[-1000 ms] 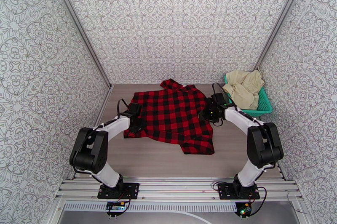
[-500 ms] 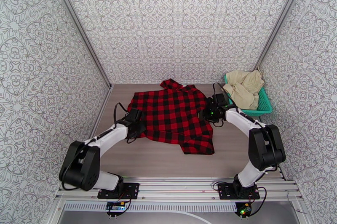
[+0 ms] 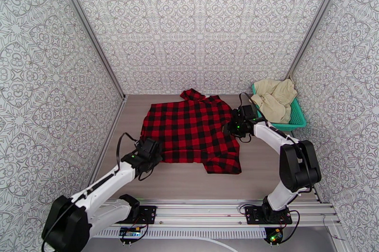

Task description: Fold and stack the mixed laundry pile

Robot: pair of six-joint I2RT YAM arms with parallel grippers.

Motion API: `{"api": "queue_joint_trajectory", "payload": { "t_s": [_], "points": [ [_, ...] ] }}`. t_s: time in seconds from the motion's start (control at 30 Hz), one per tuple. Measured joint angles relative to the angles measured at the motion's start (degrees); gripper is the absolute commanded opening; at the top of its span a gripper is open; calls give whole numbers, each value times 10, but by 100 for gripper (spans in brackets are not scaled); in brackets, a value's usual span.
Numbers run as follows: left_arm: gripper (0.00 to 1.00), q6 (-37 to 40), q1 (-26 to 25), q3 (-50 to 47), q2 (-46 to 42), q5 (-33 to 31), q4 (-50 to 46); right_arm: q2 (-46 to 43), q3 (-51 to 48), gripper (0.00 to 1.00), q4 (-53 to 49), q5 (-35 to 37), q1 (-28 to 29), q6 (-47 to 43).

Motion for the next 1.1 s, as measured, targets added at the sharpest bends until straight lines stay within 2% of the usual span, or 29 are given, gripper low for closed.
{"api": "queue_joint_trajectory", "payload": {
  "t_s": [0.03,0.07,0.1,0.13,0.43,0.6,0.77,0.97,1.07,1.1],
  "points": [
    [8,-13,-3,-6,-5,-4,-10,0,-1,48,1,0,0,0],
    [23,-23,-6,-13,-11,-7,-19,0,-2,48,1,0,0,0],
    [32,-32,-9,-19,-15,-7,-27,0,-2,48,2,0,0,0],
    [38,-39,-11,-24,-19,-9,-37,0,-3,48,2,0,0,0],
    [40,-49,0,-6,-44,-39,-123,0,-6,48,3,0,0,1],
    [55,1,36,42,-50,-45,-136,-2,-8,49,2,0,1,2],
    [50,77,121,46,-13,-9,-87,-10,-14,49,-2,0,5,2],
    [43,123,144,50,65,40,-37,-10,-16,49,-2,0,8,2],
    [31,131,144,48,73,57,-28,-10,-18,49,-2,0,8,2],
    [23,131,144,45,71,61,-25,-10,-20,49,-2,0,8,2]
  ]
}}
